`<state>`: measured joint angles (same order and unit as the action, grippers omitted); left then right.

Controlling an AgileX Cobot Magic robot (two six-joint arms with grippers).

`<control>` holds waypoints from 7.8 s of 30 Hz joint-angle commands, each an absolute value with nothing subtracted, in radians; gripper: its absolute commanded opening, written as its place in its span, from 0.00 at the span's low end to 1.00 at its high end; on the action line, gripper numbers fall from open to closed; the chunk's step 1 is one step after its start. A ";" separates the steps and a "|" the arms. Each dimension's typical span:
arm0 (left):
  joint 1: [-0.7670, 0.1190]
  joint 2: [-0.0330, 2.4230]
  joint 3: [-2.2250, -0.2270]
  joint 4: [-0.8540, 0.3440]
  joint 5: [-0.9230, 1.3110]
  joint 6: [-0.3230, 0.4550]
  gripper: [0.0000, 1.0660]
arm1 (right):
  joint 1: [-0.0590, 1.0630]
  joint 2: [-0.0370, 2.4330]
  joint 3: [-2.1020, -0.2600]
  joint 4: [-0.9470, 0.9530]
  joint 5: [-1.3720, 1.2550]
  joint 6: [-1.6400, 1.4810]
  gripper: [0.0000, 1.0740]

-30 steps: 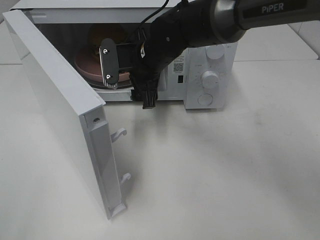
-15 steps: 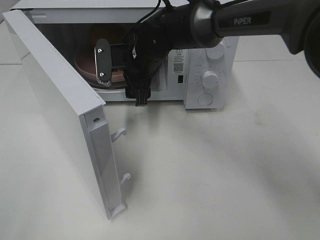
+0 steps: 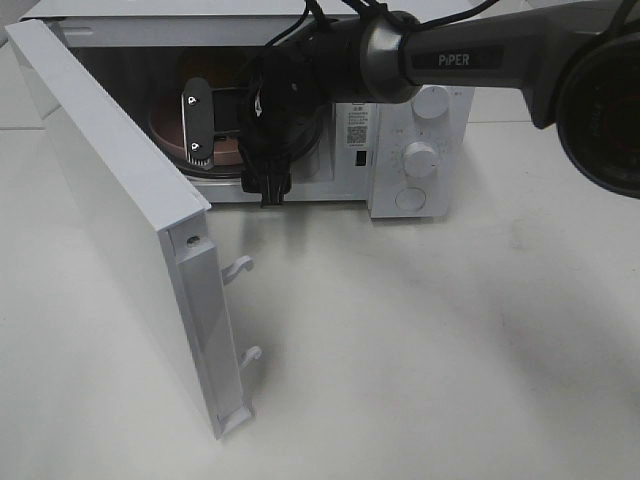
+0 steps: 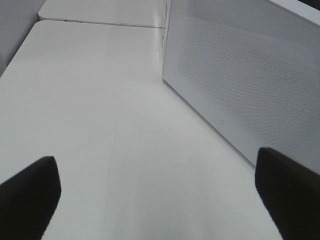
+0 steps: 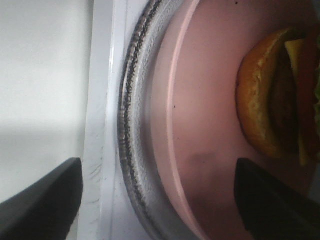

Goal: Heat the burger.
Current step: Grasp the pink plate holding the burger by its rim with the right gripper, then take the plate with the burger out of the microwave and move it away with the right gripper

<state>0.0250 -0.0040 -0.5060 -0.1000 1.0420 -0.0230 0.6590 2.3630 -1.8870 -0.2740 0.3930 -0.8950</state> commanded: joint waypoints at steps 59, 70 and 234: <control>0.028 -0.021 -0.506 -0.100 1.031 -0.026 0.94 | 0.665 2.461 -1.974 -0.158 0.454 -0.877 0.00; 0.028 -0.021 -0.506 -0.100 1.031 -0.026 0.94 | 0.676 2.431 -1.972 -0.106 0.511 -1.001 0.00; 0.028 -0.021 -0.506 -0.100 1.031 -0.026 0.94 | 0.583 0.676 -0.426 -0.506 0.849 -0.425 0.00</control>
<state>0.0250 -0.0040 -0.5060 -0.1000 1.0420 -0.0230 0.5880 0.6840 -0.4190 -0.4220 0.8690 -0.4710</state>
